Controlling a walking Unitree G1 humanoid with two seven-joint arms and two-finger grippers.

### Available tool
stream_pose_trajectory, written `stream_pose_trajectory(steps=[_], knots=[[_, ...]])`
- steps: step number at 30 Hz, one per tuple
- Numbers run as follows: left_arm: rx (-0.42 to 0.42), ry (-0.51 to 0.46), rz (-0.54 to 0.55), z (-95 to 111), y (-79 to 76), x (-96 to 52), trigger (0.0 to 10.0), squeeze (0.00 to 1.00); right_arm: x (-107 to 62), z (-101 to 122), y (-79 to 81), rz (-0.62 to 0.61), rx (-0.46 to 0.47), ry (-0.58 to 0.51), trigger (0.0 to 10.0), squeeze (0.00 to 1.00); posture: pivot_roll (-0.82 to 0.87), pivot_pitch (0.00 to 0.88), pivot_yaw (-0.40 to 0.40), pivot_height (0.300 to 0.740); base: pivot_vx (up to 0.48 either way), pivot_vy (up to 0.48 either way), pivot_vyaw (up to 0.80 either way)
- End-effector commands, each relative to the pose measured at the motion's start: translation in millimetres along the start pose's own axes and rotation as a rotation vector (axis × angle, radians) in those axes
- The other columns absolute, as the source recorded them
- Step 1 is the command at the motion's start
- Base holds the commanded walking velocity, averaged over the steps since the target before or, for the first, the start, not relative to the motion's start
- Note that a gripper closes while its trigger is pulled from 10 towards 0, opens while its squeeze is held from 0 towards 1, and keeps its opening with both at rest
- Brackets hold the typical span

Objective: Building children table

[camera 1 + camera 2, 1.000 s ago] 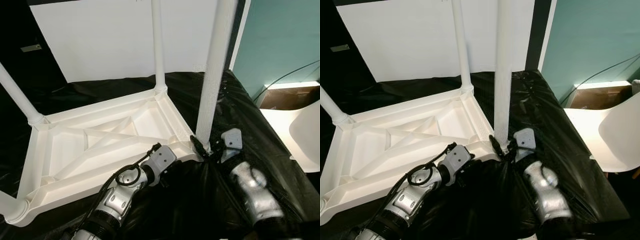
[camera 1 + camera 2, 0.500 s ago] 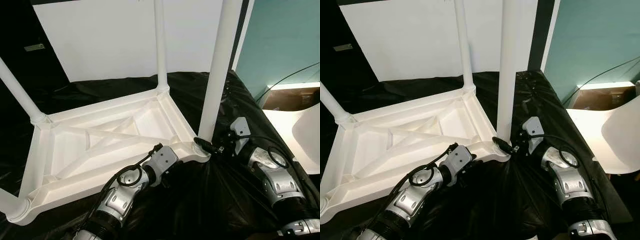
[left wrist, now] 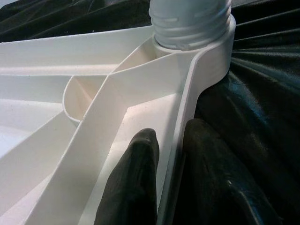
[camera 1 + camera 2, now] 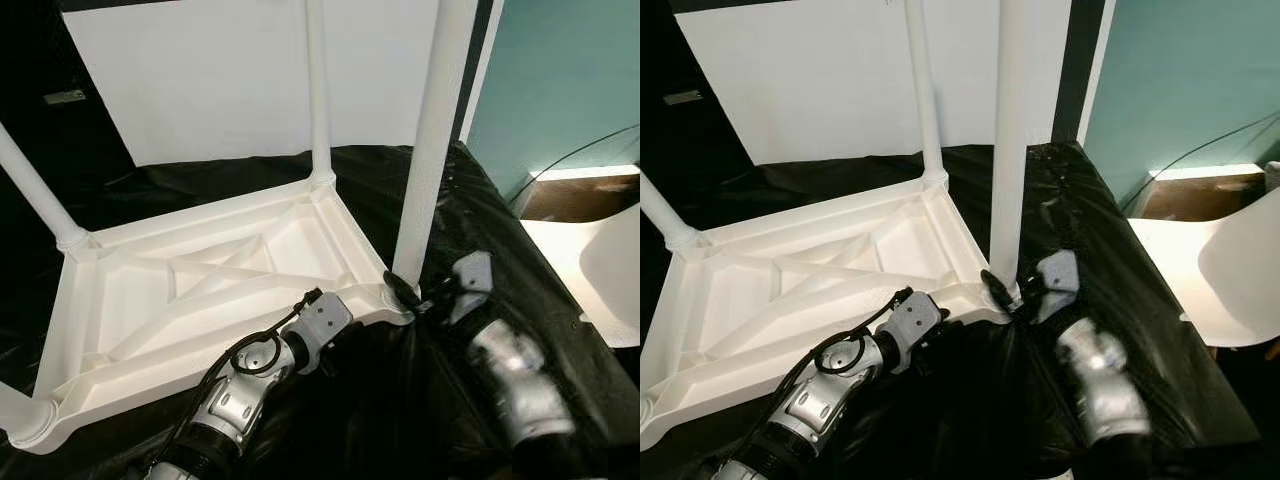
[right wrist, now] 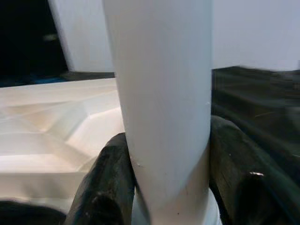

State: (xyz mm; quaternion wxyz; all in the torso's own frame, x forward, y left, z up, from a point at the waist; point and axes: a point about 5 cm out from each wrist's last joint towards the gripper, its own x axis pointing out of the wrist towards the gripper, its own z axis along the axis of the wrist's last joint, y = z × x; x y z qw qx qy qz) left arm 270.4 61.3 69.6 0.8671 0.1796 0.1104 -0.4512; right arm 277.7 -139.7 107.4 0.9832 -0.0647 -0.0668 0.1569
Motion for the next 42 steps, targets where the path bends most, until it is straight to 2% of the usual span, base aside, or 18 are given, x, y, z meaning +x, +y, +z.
stream_pose_trajectory(steps=[1, 6, 7, 10, 11, 12, 13, 15, 17, 18, 24, 27, 28, 29, 31, 32, 40, 42], knots=[[-0.090, 0.229, -0.087, -52, -21.2, -9.3, 10.0, 0.00, -14.9, -19, -26.9, -0.216, -0.078, 0.112, 0.0, 0.00, -0.03, 0.000, 0.028, 0.740, 0.000, 0.000, 0.00], [-0.097, 0.233, -0.086, -54, -23.7, -11.7, 10.0, 0.00, -12.4, -18, -22.9, -0.239, -0.066, 0.104, 0.0, 0.00, -0.04, 0.000, 0.032, 0.740, 0.000, 0.000, 0.00], [-0.099, 0.238, -0.090, -56, -25.5, -12.6, 10.0, 0.00, -8.6, -17, -17.6, -0.192, -0.049, 0.112, 2.9, 0.00, -0.04, 0.000, 0.031, 0.740, 0.000, 0.000, 0.00], [-0.099, 0.241, -0.092, -57, -26.6, -13.2, 10.0, 0.00, -6.1, -18, -13.8, -0.156, -0.038, 0.118, 2.9, 0.00, -0.04, 0.000, 0.031, 0.740, 0.000, 0.000, 0.00], [-0.098, 0.239, -0.091, -56, -26.0, -12.3, 10.0, 0.00, -0.7, -15, -5.5, -0.073, -0.028, 0.108, 10.0, 0.00, -0.04, 0.000, 0.024, 0.740, 0.000, 0.000, 0.00], [-0.098, 0.239, -0.091, -56, -26.0, -12.3, 10.0, 0.00, -0.7, -15, -5.5, -0.073, -0.028, 0.108, 10.0, 0.00, -0.04, 0.000, 0.024, 0.740, 0.000, 0.000, 0.00], [-0.098, 0.234, -0.085, -54, -24.4, -10.8, 10.0, 0.00, 4.9, -10, 2.2, 0.013, -0.007, 0.080, 10.0, 1.00, -0.04, 0.000, 0.024, 0.740, 0.000, 0.000, 0.00], [-0.099, 0.230, -0.081, -53, -23.1, -9.8, 10.0, 0.00, 8.3, -6, 6.8, 0.066, 0.006, 0.058, 10.0, 1.00, -0.04, 0.000, 0.024, 0.740, 0.000, 0.000, 0.00], [-0.097, 0.224, -0.078, -51, -21.6, -7.7, 10.0, 0.00, 14.3, -3, 11.0, 0.183, -0.005, 0.068, 10.0, 1.00, -0.04, 0.000, 0.020, 0.740, 0.000, 0.000, 0.00], [-0.099, 0.220, -0.075, -50, -21.5, -7.2, 10.0, 0.00, 14.4, -5, 5.8, 0.218, -0.024, 0.083, 10.0, 0.00, -0.04, 0.000, 0.020, 0.740, 0.000, 0.000, 0.00], [-0.104, 0.218, -0.075, -51, -22.5, -7.3, 10.0, 0.00, 12.9, -6, -13.5, 0.272, -0.105, 0.097, 10.0, 0.00, -0.04, 0.000, 0.020, 0.740, 0.000, 0.000, 0.00], [-0.099, 0.217, -0.078, -50, -21.3, -5.9, 10.0, 0.00, 19.2, -7, -28.2, 0.386, -0.256, 0.146, 10.0, 0.00, -0.05, 0.000, 0.018, 0.740, 0.000, 0.000, 0.00], [-0.099, 0.217, -0.078, -50, -21.3, -5.9, 10.0, 0.00, 19.2, -7, -28.2, 0.386, -0.256, 0.146, 10.0, 0.00, -0.05, 0.000, 0.018, 0.740, 0.000, 0.000, 0.00], [-0.098, 0.216, -0.078, -49, -20.8, -5.5, 10.0, 0.00, 21.3, -8, -30.8, 0.415, -0.266, 0.169, 8.7, 0.00, -0.05, 0.000, 0.019, 0.740, 0.000, 0.000, 0.00], [-0.096, 0.215, -0.079, -49, -20.7, -5.1, 10.0, 0.00, 22.7, -8, -32.5, 0.440, -0.266, 0.187, 8.7, 0.00, -0.05, 0.000, 0.021, 0.740, 0.000, 0.000, 0.00], [-0.095, 0.213, -0.082, -48, -21.6, -4.6, 10.0, 0.00, 21.6, -8, -32.5, 0.472, -0.256, 0.196, 0.0, 0.00, -0.05, 0.000, 0.022, 0.740, 0.000, 0.000, 0.00], [-0.096, 0.218, -0.094, -50, -26.4, -7.0, 10.0, 0.00, 6.4, -17, -30.4, 0.535, -0.233, 0.228, 0.0, 0.00, -0.04, 0.000, 0.023, 0.740, 0.000, 0.000, 0.00], [-0.098, 0.222, -0.095, -52, -27.3, -9.1, 10.0, 0.00, -4.7, -27, -20.5, 0.512, -0.174, 0.246, 0.0, 0.00, -0.04, 0.000, 0.026, 0.740, 0.000, 0.000, 0.00]])
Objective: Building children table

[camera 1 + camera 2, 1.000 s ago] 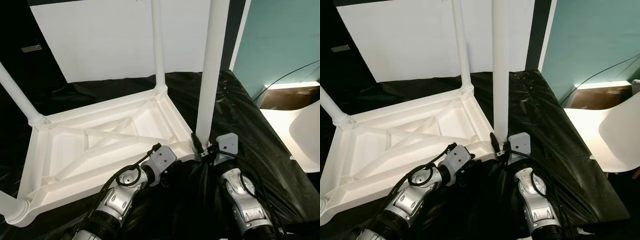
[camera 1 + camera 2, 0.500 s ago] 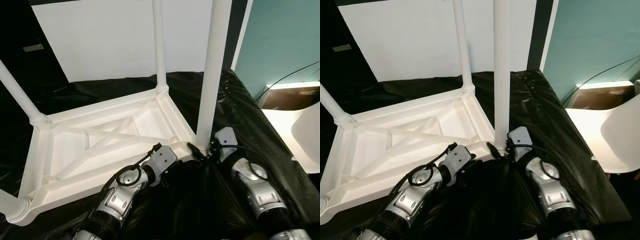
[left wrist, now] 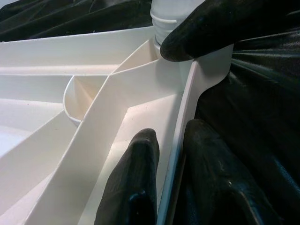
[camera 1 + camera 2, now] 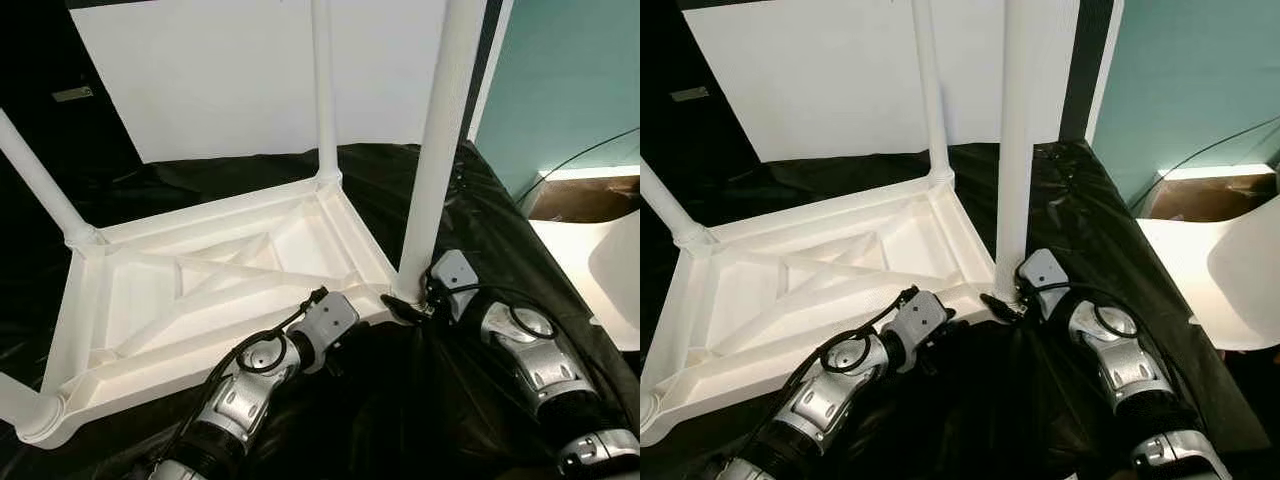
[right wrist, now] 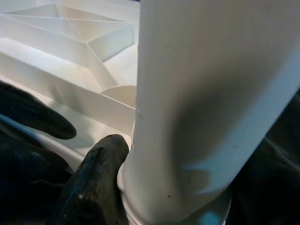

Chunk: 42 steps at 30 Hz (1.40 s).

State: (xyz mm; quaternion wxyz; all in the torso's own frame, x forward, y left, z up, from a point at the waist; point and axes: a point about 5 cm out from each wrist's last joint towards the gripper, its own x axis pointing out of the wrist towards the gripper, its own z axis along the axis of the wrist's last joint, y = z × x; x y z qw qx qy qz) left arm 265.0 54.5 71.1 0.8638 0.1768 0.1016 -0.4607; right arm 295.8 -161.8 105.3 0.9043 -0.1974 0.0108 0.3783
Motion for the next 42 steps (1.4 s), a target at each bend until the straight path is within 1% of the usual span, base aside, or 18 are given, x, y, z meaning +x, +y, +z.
stream_pose_trajectory(steps=[1, 2, 4, 5, 6, 8, 10, 19, 20, 21, 22, 28, 29, 30, 31, 32, 38, 42], knots=[[-0.107, 0.241, -0.078, -55, -20.1, -11.4, 10.0, 0.00, -5.9, -20, 15.2, 0.031, 0.063, 0.072, 0.0, 0.00, -0.04, 0.000, 0.026, 0.740, 0.000, 0.000, 0.00], [-0.109, 0.244, -0.081, -56, -21.5, -12.1, 10.0, 0.00, -4.1, -22, 33.7, -0.058, 0.121, 0.045, 0.0, 0.00, -0.04, 0.000, 0.024, 0.740, 0.000, 0.000, 0.00], [-0.109, 0.244, -0.082, -56, -22.2, -12.0, 10.0, 0.00, -3.1, -22, 39.3, -0.125, 0.137, 0.026, 0.0, 0.00, -0.04, 0.000, 0.022, 0.740, 0.000, 0.000, 0.00], [-0.110, 0.244, -0.083, -56, -22.7, -12.0, 10.0, 0.00, -4.0, -15, 34.3, -0.320, 0.108, -0.034, 0.0, 0.00, -0.04, 0.000, 0.021, 0.740, 0.000, 0.000, 0.00], [-0.110, 0.244, -0.083, -56, -22.7, -12.0, 10.0, 0.00, -4.0, -15, 34.3, -0.320, 0.108, -0.034, 0.0, 0.00, -0.04, 0.000, 0.021, 0.740, 0.000, 0.000, 0.00], [-0.106, 0.247, -0.087, -56, -23.5, -12.0, 10.0, 0.00, -6.8, -3, 27.1, -0.541, 0.092, -0.120, 0.0, 0.00, -0.03, 0.000, 0.025, 0.740, 0.000, 0.000, 0.00], [-0.110, 0.246, -0.087, -56, -23.6, -12.1, 10.0, 0.00, -5.6, 1, 25.9, -0.580, 0.102, -0.140, 0.0, 0.00, -0.03, 0.000, 0.027, 0.740, 0.000, 0.000, 0.00], [-0.102, 0.250, -0.084, -56, -19.9, -13.1, 10.0, 0.00, 5.7, 3, 31.1, -0.529, 0.138, -0.139, 0.0, 0.00, -0.04, 0.000, 0.030, 0.740, 0.000, 0.000, 0.00], [-0.103, 0.250, -0.082, -56, -19.5, -12.8, 10.0, 0.00, 9.0, 2, 34.1, -0.492, 0.155, -0.130, 1.3, 0.00, -0.04, 0.000, 0.031, 0.740, 0.000, 0.000, 0.00], [-0.102, 0.249, -0.081, -56, -19.6, -12.5, 10.0, 0.00, 11.5, 5, 37.5, -0.443, 0.154, -0.142, 10.0, 0.00, -0.04, 0.000, 0.032, 0.740, 0.000, 0.000, 0.00], [-0.102, 0.248, -0.080, -55, -19.7, -12.3, 10.0, 0.00, 12.9, 8, 40.0, -0.410, 0.152, -0.152, 10.0, 1.00, -0.04, 0.000, 0.032, 0.740, 0.000, 0.000, 0.00], [-0.103, 0.246, -0.080, -55, -19.7, -11.8, 10.0, 0.00, 15.7, 11, 41.7, -0.325, 0.131, -0.159, 10.0, 1.00, -0.05, 0.000, 0.033, 0.740, 0.000, 0.000, 0.00], [-0.101, 0.246, -0.080, -55, -19.1, -11.3, 10.0, 0.00, 14.9, 11, 32.2, -0.269, 0.100, -0.138, 10.0, 0.00, -0.05, 0.000, 0.033, 0.740, 0.000, 0.000, 0.00], [-0.099, 0.246, -0.080, -55, -18.4, -10.8, 10.0, 0.00, 13.0, 11, 22.4, -0.212, 0.070, -0.121, 10.0, 0.00, -0.06, 0.000, 0.033, 0.740, 0.000, 0.000, 0.00], [-0.099, 0.246, -0.080, -55, -18.4, -10.8, 10.0, 0.00, 13.0, 11, 22.4, -0.212, 0.070, -0.121, 10.0, 0.00, -0.06, 0.000, 0.033, 0.740, 0.000, 0.000, 0.00], [-0.096, 0.244, -0.080, -54, -17.3, -9.7, 10.0, 0.00, 9.3, 13, 9.7, -0.119, 0.033, -0.094, 10.0, 0.00, -0.06, 0.000, 0.035, 0.740, 0.000, 0.000, 0.00], [-0.091, 0.241, -0.083, -52, -16.0, -8.0, 10.0, 0.00, 2.0, 8, -5.5, 0.038, 0.000, -0.029, 10.0, 0.00, -0.07, 0.000, 0.036, 0.740, 0.000, 0.000, 0.00], [-0.089, 0.240, -0.083, -52, -15.0, -7.8, 10.0, 0.00, 2.5, 6, -12.0, 0.075, 0.001, -0.002, 10.0, 0.00, -0.06, 0.000, 0.034, 0.740, 0.000, 0.000, 0.00]])
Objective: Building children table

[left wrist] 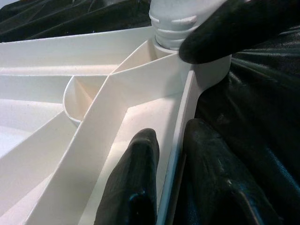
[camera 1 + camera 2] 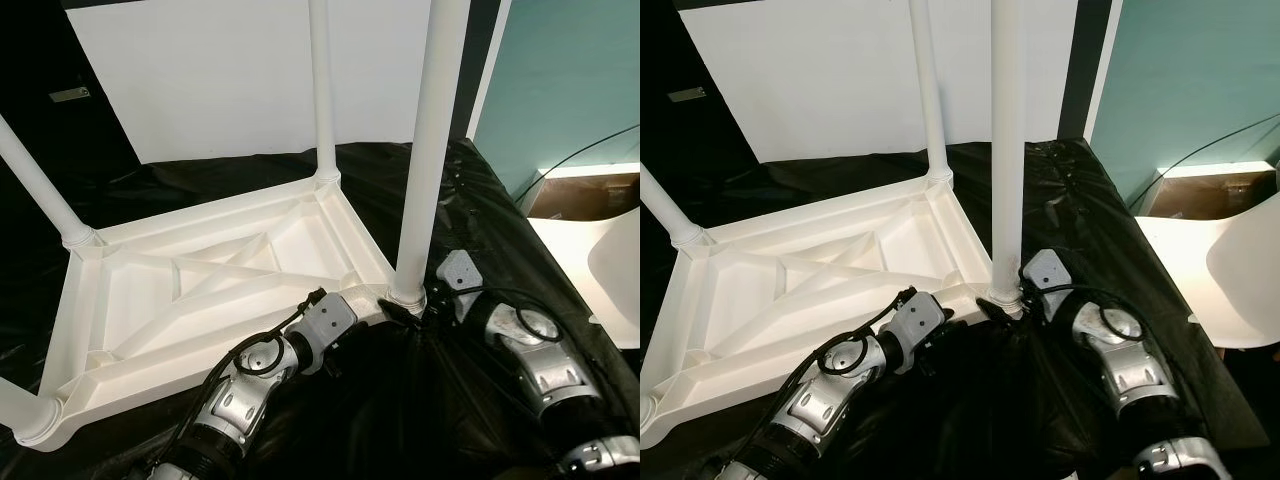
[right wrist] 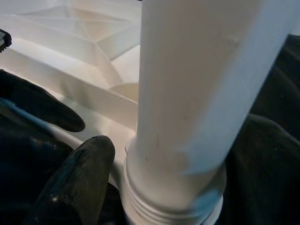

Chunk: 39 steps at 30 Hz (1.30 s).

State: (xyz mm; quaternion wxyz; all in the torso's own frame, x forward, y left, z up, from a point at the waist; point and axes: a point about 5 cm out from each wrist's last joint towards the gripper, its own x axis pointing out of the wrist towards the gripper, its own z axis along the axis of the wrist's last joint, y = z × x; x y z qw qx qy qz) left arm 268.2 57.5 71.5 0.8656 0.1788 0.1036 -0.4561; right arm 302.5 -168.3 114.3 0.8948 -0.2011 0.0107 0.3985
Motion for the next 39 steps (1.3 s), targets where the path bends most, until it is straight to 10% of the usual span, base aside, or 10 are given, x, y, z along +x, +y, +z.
stream_pose_trajectory(steps=[1, 2, 14, 20, 31, 32, 36, 37, 39], knots=[[-0.088, 0.234, -0.093, -51, -19.3, -6.9, 10.0, 0.00, 3.6, 1, -0.3, 0.031, 0.012, 0.003, 10.0, 0.00, -0.06, 0.000, 0.034, 0.740, 0.000, 0.000, 0.00], [-0.089, 0.234, -0.090, -51, -19.0, -7.4, 10.0, 0.00, 4.1, 2, -2.2, 0.056, 0.033, 0.004, 0.0, 0.00, -0.06, 0.000, 0.034, 0.740, 0.000, 0.000, 0.00], [-0.097, 0.240, -0.082, -54, -20.5, -11.1, 10.0, 0.00, 0.2, -3, -0.6, 0.111, 0.118, 0.008, 0.0, 0.00, -0.04, 0.000, 0.028, 0.740, 0.000, 0.000, 0.00], [-0.093, 0.241, -0.077, -54, -19.4, -11.7, 10.0, 0.00, -13.6, -9, 13.3, -0.571, 0.197, -0.094, 0.0, 0.00, -0.03, 0.000, 0.017, 0.740, 0.000, 0.000, 0.00], [-0.087, 0.254, -0.082, -57, -18.4, -15.5, 10.0, 0.00, -11.5, -4, 20.0, -0.715, 0.208, -0.094, 0.0, 0.00, -0.03, 0.000, 0.025, 0.740, 0.000, 0.000, 0.00], [-0.086, 0.252, -0.083, -57, -18.7, -14.8, 10.0, 0.00, -4.1, -2, 24.9, -0.663, 0.211, -0.095, 10.0, 0.00, -0.03, 0.000, 0.026, 0.740, 0.000, 0.000, 0.00], [-0.087, 0.246, -0.086, -54, -19.5, -13.7, 10.0, 0.00, 5.5, 3, 31.0, -0.574, 0.201, -0.113, 10.0, 0.00, -0.04, 0.000, 0.030, 0.740, 0.000, 0.000, 0.00], [-0.085, 0.248, -0.088, -55, -19.6, -14.0, 10.0, 0.00, 12.1, 7, 28.6, -0.462, 0.224, -0.147, 10.0, 1.00, -0.04, 0.000, 0.031, 0.740, 0.000, 0.000, 0.00], [-0.083, 0.252, -0.088, -57, -19.3, -14.4, 10.0, 0.00, 14.6, 10, 26.5, -0.401, 0.233, -0.154, 10.0, 1.00, -0.04, 0.000, 0.030, 0.740, 0.000, 0.000, 0.00]])
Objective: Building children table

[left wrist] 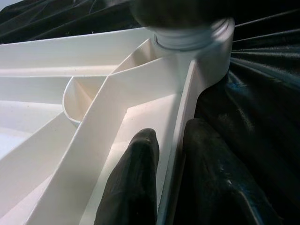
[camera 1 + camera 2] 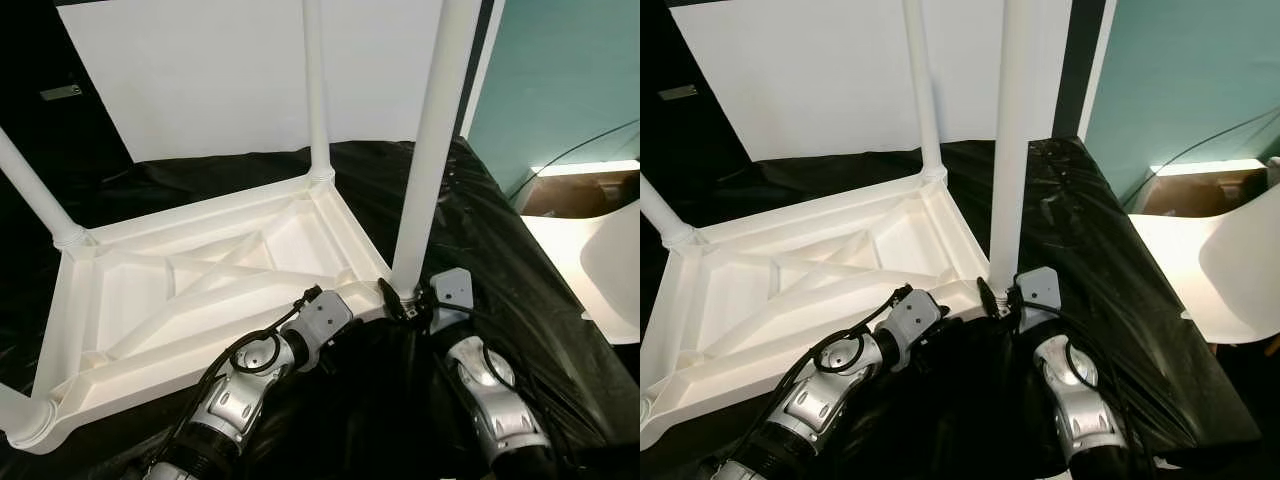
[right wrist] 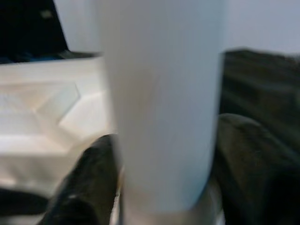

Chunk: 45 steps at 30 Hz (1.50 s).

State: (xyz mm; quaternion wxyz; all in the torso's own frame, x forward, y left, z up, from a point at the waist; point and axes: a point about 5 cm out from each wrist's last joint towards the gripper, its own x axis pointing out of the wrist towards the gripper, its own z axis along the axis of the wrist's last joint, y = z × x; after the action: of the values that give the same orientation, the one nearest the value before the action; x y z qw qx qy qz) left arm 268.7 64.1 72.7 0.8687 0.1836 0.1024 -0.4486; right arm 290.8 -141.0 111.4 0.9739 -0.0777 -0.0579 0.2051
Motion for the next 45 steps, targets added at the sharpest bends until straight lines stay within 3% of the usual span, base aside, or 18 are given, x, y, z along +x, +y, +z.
stream_pose_trajectory(steps=[1, 2, 4, 5, 10, 11, 13, 16, 17, 18, 23, 31, 33, 35, 36, 37, 40, 45], knots=[[-0.088, 0.249, -0.106, -55, -23.6, -9.5, 10.0, 0.00, 2.2, 0, 1.9, 0.035, 0.032, 0.003, 10.0, 1.00, -0.04, 0.000, 0.030, 0.740, 0.000, 0.000, 0.00], [-0.082, 0.248, -0.108, -55, -23.7, -9.5, 10.0, 0.00, 2.8, 4, -4.5, 0.089, 0.023, -0.004, 10.0, 0.12, -0.04, 0.000, 0.027, 0.740, 0.000, 0.000, 0.00], [-0.080, 0.246, -0.108, -54, -23.7, -9.6, 10.0, 0.00, 3.0, 5, -6.8, 0.103, 0.021, -0.003, 10.0, 0.12, -0.04, 0.000, 0.026, 0.740, 0.000, 0.000, 0.00], [-0.081, 0.245, -0.108, -54, -23.7, -9.7, 10.0, 0.00, 3.4, 6, -10.2, 0.118, 0.014, -0.004, 10.0, 0.00, -0.04, 0.000, 0.026, 0.740, 0.000, 0.000, 0.00], [-0.090, 0.244, -0.101, -54, -23.2, -9.4, 10.0, 0.00, 7.0, 9, -21.9, 0.170, -0.005, 0.013, 10.0, 0.00, -0.04, 0.000, 0.025, 0.740, 0.000, 0.000, 0.00], [-0.094, 0.243, -0.100, -54, -23.8, -8.6, 10.0, 0.00, 9.1, 9, -26.9, 0.277, -0.008, 0.055, 10.0, 0.00, -0.05, 0.000, 0.029, 0.740, 0.000, 0.000, 0.00], [-0.094, 0.243, -0.100, -54, -23.8, -8.6, 10.0, 0.00, 9.1, 9, -26.9, 0.277, -0.008, 0.055, 10.0, 0.00, -0.05, 0.000, 0.029, 0.740, 0.000, 0.000, 0.00], [-0.095, 0.241, -0.103, -53, -24.4, -7.1, 10.0, 0.00, 6.9, 7, -25.5, 0.399, -0.005, 0.115, 10.0, 0.00, -0.05, 0.000, 0.027, 0.740, 0.000, 0.000, 0.00], [-0.095, 0.239, -0.104, -53, -24.1, -6.3, 10.0, 0.00, 4.7, 5, -25.3, 0.458, 0.003, 0.143, 3.8, 0.00, -0.05, 0.000, 0.027, 0.740, 0.000, 0.000, 0.00], [-0.095, 0.237, -0.104, -52, -23.8, -5.8, 10.0, 0.00, 2.5, 5, -25.2, 0.507, 0.009, 0.153, 0.0, 0.00, -0.05, 0.000, 0.028, 0.740, 0.000, 0.000, 0.00], [-0.095, 0.235, -0.104, -52, -23.7, -6.0, 10.0, 0.00, 0.9, 6, -29.0, 0.564, 0.021, 0.161, 0.0, 0.00, -0.05, 0.000, 0.029, 0.740, 0.000, 0.000, 0.00], [-0.094, 0.238, -0.103, -53, -23.5, -7.7, 10.0, 0.00, 0.8, 3, -33.5, 0.511, 0.043, 0.173, 0.0, 0.00, -0.05, 0.000, 0.027, 0.740, 0.000, 0.000, 0.00], [-0.094, 0.238, -0.102, -53, -23.5, -7.7, 10.0, 0.00, 0.7, 0, -28.6, 0.428, 0.044, 0.152, 0.0, 0.00, -0.04, 0.000, 0.025, 0.740, 0.000, 0.000, 0.00], [-0.095, 0.236, -0.102, -52, -23.9, -7.2, 10.0, 0.00, -8.4, -6, -18.0, 0.077, -0.016, 0.075, 0.0, 0.00, -0.05, 0.000, 0.026, 0.740, 0.000, 0.000, 0.00], [-0.095, 0.236, -0.102, -52, -23.9, -7.2, 10.0, 0.00, -8.4, -6, -18.0, 0.077, -0.016, 0.075, 0.0, 0.00, -0.05, 0.000, 0.026, 0.740, 0.000, 0.000, 0.00], [-0.095, 0.235, -0.103, -52, -24.2, -6.8, 10.0, 0.00, -16.5, -8, -11.5, -0.028, -0.028, 0.058, 0.0, 0.00, -0.04, 0.000, 0.020, 0.740, 0.000, 0.000, 0.00], [-0.097, 0.233, -0.097, -51, -23.4, -6.4, 10.0, 0.00, -24.6, -13, -0.8, -0.131, -0.026, 0.063, 0.0, 0.00, -0.03, 0.000, 0.015, 0.740, 0.000, 0.000, 0.00], [-0.101, 0.234, -0.092, -52, -23.2, -7.0, 10.0, 0.00, -23.1, -15, -4.0, -0.215, -0.015, 0.063, 0.0, 0.00, -0.03, 0.000, 0.021, 0.740, 0.000, 0.000, 0.00]])
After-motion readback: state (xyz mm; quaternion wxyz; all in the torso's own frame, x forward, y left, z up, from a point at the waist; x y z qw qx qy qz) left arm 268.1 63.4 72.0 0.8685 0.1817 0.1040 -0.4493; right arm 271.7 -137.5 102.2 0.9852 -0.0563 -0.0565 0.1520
